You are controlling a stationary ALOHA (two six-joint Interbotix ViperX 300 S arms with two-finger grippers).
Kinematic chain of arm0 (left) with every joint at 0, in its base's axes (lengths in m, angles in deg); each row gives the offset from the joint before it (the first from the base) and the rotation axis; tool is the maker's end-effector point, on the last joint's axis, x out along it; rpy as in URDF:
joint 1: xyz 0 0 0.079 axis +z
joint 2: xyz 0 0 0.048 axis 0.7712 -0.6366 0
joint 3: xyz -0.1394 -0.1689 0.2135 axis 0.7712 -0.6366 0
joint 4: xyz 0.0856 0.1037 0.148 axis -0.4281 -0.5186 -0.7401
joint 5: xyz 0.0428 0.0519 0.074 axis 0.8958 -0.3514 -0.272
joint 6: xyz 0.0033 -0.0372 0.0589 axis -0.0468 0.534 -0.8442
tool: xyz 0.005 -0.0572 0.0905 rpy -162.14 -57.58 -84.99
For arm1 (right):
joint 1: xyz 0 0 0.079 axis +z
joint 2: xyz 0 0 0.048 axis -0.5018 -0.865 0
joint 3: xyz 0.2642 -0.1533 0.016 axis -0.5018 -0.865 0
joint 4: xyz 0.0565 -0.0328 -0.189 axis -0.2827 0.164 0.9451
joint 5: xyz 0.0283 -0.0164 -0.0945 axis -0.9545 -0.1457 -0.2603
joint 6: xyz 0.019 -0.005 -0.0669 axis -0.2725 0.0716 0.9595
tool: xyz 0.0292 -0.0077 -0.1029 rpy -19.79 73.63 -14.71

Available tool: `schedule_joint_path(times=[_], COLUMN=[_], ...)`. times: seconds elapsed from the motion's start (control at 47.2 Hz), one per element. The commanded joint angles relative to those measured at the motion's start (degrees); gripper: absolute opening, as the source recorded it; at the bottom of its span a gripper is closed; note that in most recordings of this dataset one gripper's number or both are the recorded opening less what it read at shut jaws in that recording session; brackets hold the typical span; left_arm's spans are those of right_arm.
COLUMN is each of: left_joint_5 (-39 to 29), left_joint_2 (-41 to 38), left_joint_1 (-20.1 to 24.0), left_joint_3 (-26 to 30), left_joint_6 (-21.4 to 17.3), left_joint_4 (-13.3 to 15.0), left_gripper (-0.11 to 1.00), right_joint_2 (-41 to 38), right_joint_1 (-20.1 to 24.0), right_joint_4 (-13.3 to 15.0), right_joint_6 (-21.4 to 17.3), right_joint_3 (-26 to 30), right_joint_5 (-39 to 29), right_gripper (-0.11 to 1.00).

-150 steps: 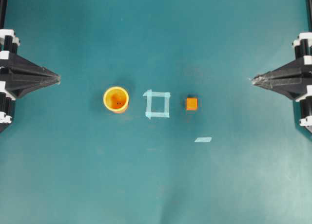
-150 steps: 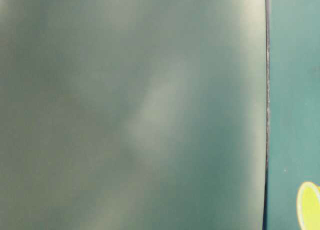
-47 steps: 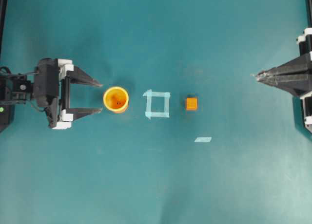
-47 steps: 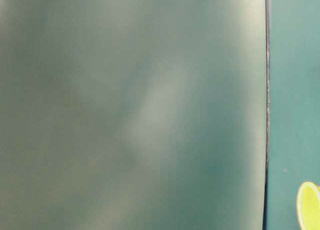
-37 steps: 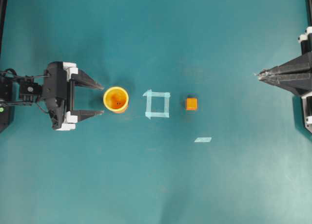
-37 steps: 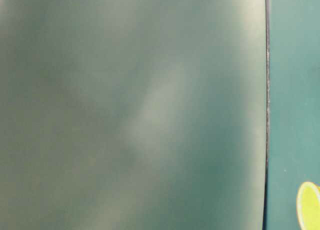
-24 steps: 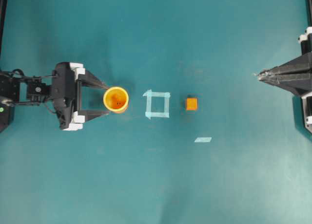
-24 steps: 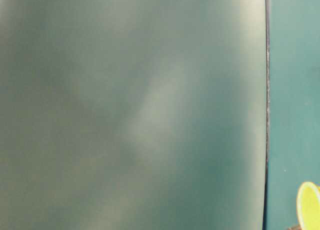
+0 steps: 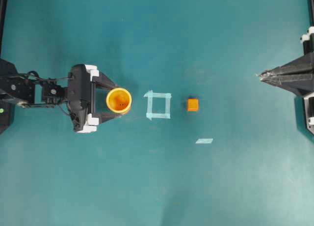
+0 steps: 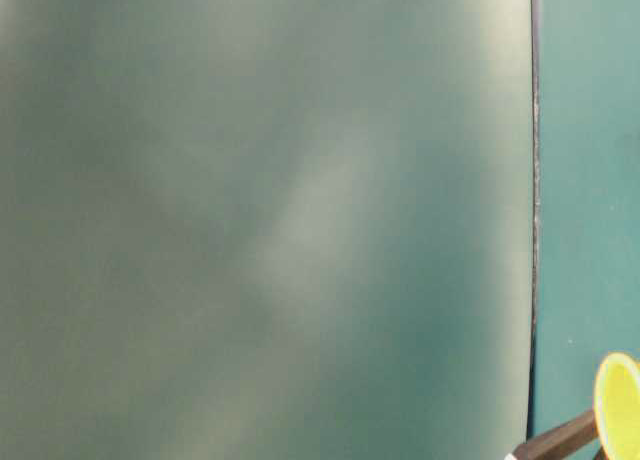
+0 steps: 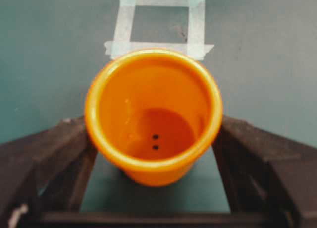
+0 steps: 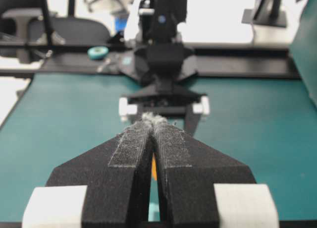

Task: Move the cup backward with left arm.
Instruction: 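Lift the held orange cup and carry it backward toward the table's far edge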

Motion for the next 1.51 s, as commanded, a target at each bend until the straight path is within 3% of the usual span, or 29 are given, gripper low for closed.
schedule_joint_path(times=[0.0, 0.212, 0.36, 0.742, 1.23, 1.484], left_joint_5=[1.0, 1.2, 1.2, 4.0, 4.2, 0.8], left_joint_2=[-0.8, -2.7, -2.6, -2.6, -2.9, -3.2], left_joint_1=[-0.4, -0.4, -0.4, 0.0, 11.5, 17.6], left_joint_3=[1.8, 3.1, 2.8, 3.3, 6.6, 8.5], left_joint_6=[-0.1, -0.2, -0.4, -0.7, -1.2, -1.0], left_joint_4=[0.0, 0.0, 0.0, 0.0, -0.1, -0.1], left_gripper=[0.79, 0.76, 0.62, 0.62, 0.62, 0.62], right_joint_2=[0.0, 0.0, 0.0, 0.0, 0.0, 0.0], right_joint_1=[0.0, 0.0, 0.1, 0.0, 0.0, 0.1], right_joint_4=[-0.1, -0.1, -0.1, -0.1, -0.1, -0.1], right_joint_6=[0.0, -0.1, -0.2, -0.2, -0.1, 0.0], right_joint_3=[2.0, 2.0, 2.0, 2.2, 2.2, 2.5], right_joint_5=[0.2, -0.5, -1.4, -1.5, -1.6, -1.6], right_gripper=[0.0, 0.0, 0.0, 0.0, 0.0, 0.0])
